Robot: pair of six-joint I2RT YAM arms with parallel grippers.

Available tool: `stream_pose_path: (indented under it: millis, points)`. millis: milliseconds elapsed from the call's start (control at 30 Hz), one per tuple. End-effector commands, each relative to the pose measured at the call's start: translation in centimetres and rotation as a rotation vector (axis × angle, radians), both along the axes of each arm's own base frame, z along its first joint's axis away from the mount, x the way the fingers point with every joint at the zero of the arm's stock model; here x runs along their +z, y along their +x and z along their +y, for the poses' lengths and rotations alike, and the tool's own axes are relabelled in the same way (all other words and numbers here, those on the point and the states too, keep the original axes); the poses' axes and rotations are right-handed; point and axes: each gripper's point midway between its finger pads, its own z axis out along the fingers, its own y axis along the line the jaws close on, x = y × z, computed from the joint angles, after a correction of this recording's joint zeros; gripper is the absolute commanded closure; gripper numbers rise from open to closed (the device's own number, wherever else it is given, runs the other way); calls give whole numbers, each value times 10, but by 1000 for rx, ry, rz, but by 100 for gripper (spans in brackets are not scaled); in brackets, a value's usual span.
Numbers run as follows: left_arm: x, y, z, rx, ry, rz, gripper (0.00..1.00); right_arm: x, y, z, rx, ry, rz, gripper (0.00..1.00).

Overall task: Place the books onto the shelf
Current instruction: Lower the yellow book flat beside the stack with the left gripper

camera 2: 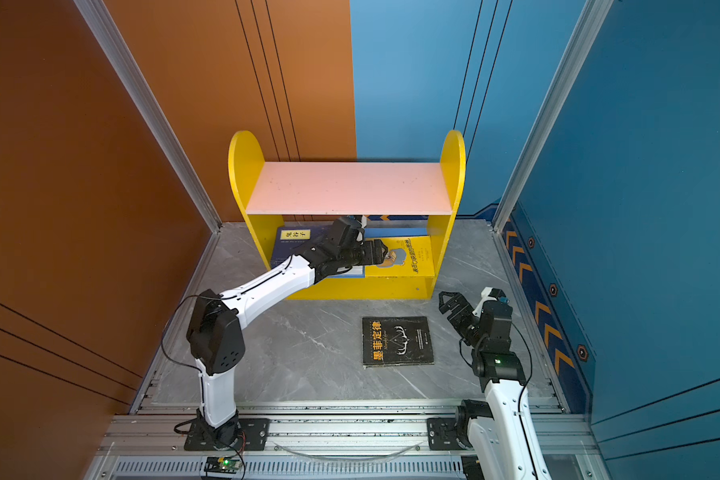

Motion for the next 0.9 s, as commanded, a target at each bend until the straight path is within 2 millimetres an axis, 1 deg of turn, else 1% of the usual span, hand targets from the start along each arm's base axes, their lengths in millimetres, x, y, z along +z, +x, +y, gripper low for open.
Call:
stream_pose_path:
  millis: [0, 133, 233, 333, 433, 600, 767, 867]
  points:
    - [28, -5, 8, 14, 25, -54, 15, 20, 16, -8, -16, -118, -79, 2]
    - [35, -22, 8, -24, 27, -72, 15, 15, 30, -2, 14, -167, -57, 2]
    - [40, -42, 2, -102, 17, -93, 15, 9, 41, 2, 42, -218, -37, 2]
    - [41, -62, -5, -194, -46, -80, 15, 2, 52, 4, 57, -237, -11, 2]
    - [37, -77, -3, -238, -55, -51, 15, -4, 62, 7, 81, -246, 24, 3]
    - [30, -86, 6, -245, -35, -28, 15, -14, 73, 13, 119, -240, 74, 4]
    - [26, -89, 10, -249, -32, -14, 15, -22, 74, 17, 134, -227, 104, 5]
    - [23, -92, 8, -267, -37, 6, 15, -23, 74, 19, 141, -222, 113, 5]
